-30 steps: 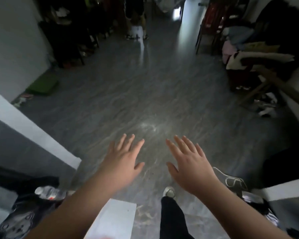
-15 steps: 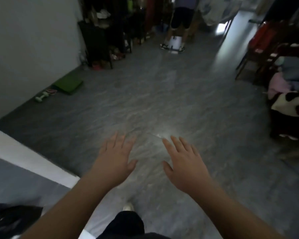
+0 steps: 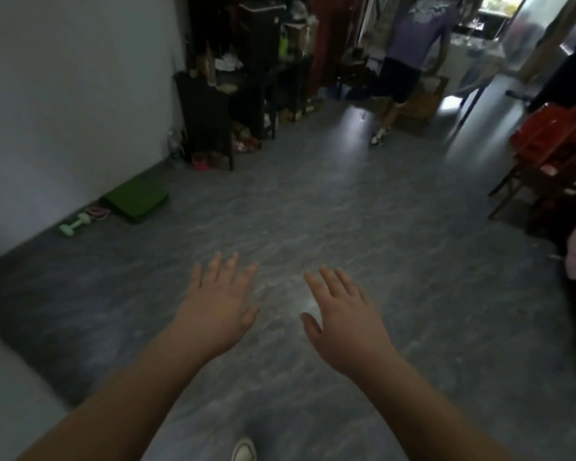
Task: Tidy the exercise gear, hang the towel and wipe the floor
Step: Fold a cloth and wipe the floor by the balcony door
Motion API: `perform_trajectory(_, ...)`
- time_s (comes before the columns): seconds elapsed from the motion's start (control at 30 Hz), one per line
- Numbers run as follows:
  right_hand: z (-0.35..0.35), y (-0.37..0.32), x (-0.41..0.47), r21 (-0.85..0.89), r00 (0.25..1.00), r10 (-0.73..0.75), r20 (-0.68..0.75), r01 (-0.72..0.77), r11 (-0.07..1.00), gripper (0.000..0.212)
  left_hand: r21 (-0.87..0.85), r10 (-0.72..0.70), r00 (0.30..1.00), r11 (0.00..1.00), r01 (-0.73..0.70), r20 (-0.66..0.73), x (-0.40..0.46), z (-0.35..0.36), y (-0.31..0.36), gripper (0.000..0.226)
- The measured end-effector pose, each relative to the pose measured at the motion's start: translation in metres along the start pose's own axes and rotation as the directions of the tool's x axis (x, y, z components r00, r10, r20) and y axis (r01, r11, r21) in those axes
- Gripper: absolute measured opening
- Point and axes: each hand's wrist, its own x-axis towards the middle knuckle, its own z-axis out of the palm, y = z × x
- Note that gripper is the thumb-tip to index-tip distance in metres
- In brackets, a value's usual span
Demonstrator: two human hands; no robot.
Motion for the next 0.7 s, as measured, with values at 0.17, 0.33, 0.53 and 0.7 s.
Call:
perform_trajectory(0.17,-0.011,0.019,0.116,0.02,1.0,0.004,-0.013,-0.004,1.0,0.07,-0.01,0.004,1.0,1.0,-0.003,0.025,0.109,-0.029,-0.023,0.076)
perform_trajectory(0.33,-0.014,0.067,0.244,0.007,1.0,-0.029,0.001,0.029,1.0,0.071,-0.028,-0.017,1.0,0.999,0.017,0.015,0.241,-0.037,-0.038,0.077)
perform_trajectory(0.53,-0.042,0.126,0.423,-0.002,0.995,-0.1,0.011,0.101,0.995,0.071,-0.042,-0.104,0.994,0.994,0.103,-0.03,0.402,-0.068,-0.057,0.077)
perform_trajectory(0.7,-0.063,0.133,0.551,-0.019,0.979,-0.201,0.03,0.202,0.979,0.071,-0.078,-0.2,0.976,0.978,0.194,-0.081,0.496,-0.097,-0.092,0.074)
